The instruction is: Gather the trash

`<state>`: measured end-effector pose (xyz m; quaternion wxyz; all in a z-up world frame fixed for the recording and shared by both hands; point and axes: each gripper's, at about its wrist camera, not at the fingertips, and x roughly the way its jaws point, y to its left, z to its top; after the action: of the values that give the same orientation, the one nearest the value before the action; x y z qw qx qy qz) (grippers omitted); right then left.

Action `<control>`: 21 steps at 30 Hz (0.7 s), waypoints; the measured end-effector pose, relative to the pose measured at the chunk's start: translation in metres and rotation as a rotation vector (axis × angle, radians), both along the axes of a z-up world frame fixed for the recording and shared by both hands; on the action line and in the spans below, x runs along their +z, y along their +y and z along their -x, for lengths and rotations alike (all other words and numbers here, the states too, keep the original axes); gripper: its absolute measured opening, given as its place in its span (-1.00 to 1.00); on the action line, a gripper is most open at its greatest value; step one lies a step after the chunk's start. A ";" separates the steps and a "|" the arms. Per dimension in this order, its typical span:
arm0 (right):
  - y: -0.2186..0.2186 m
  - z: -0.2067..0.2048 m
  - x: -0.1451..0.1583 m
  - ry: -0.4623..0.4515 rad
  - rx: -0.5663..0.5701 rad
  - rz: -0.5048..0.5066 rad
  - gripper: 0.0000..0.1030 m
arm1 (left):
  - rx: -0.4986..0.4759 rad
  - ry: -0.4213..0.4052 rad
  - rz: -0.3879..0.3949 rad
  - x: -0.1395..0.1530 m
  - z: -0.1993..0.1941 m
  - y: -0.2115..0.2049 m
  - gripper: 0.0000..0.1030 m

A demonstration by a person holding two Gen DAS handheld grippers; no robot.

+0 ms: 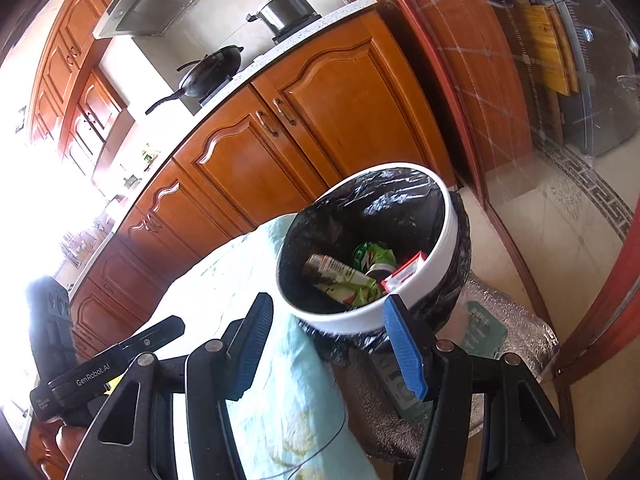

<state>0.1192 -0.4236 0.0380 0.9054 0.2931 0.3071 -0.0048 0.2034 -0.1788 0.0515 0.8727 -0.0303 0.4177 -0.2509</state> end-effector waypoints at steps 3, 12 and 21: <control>0.014 0.010 0.000 -0.016 0.001 0.015 0.16 | 0.031 -0.016 0.001 -0.003 0.016 0.019 0.15; 0.074 0.047 0.005 -0.126 0.002 0.143 0.38 | 0.138 -0.130 -0.027 -0.013 0.071 0.071 0.37; 0.129 0.071 -0.003 -0.189 0.024 0.321 0.70 | 0.234 -0.234 -0.092 -0.024 0.112 0.105 0.67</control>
<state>0.0479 -0.2948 0.0351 0.9654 0.1403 0.2194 -0.0154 0.0918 -0.0736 0.0271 0.9391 -0.0097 0.3181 -0.1299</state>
